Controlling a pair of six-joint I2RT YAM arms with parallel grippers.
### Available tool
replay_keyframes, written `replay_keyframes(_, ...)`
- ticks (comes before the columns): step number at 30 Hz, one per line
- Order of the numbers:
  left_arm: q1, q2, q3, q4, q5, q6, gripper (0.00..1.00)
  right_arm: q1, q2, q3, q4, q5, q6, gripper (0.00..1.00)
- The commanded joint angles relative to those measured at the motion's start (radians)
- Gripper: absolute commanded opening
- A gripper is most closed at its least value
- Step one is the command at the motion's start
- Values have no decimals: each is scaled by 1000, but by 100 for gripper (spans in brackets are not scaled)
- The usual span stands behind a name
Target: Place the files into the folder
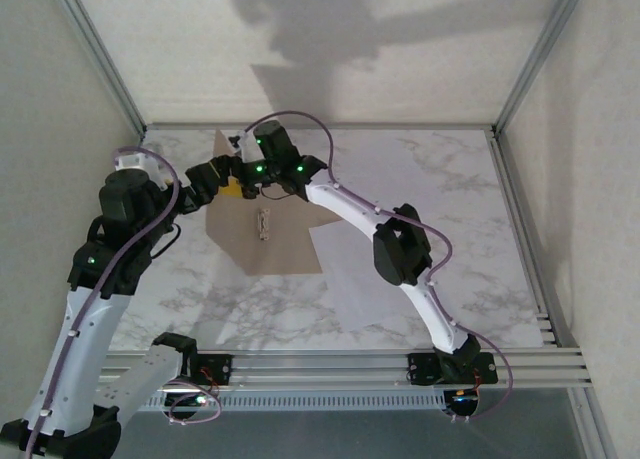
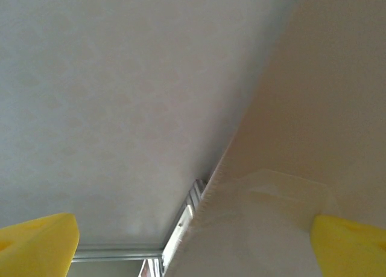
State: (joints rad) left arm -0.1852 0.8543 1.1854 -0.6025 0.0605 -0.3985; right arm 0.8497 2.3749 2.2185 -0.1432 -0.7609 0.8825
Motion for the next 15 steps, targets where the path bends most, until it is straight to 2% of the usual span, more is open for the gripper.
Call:
replay_keyframes(1, 7, -29, 10, 4, 11, 29, 99, 9, 64, 87, 34, -3, 47, 99)
replay_keyframes(4, 7, -25, -4, 9, 14, 26, 100, 14, 120, 157, -16, 12, 45, 99)
replay_keyframes(15, 7, -12, -151, 98, 106, -47, 100, 21, 231, 188, 19, 52, 94, 99)
